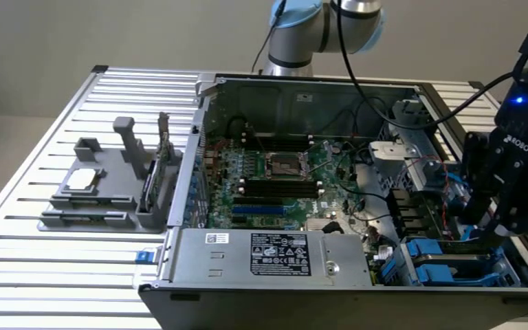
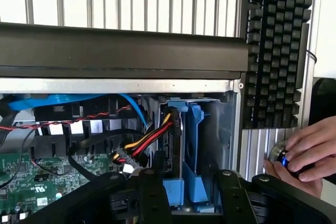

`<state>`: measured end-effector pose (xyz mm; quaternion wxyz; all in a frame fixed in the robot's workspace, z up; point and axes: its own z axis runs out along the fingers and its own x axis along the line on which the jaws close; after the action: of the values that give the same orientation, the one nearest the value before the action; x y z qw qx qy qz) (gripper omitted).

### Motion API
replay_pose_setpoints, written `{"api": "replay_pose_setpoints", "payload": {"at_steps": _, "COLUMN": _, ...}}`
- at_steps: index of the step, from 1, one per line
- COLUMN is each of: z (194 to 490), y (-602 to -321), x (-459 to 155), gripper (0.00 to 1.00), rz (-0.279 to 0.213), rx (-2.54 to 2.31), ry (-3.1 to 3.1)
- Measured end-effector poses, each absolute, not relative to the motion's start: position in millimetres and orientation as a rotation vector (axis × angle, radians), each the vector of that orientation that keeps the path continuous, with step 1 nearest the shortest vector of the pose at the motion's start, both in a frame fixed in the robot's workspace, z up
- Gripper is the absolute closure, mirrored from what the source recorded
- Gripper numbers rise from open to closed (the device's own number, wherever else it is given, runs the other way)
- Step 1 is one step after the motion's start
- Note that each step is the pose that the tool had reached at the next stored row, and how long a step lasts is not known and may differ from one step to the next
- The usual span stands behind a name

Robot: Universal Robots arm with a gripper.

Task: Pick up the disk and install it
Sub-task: 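Insert the first disk wire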

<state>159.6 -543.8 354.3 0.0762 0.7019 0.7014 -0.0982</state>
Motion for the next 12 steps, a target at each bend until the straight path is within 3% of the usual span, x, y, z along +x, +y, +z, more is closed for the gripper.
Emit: {"api": "replay_pose_setpoints", "payload": {"at_steps": 12, "z": 352, "y": -556, "x": 169, "gripper": 0.58, "rz": -0.281, "rx": 2.119, "ry": 2.132}}
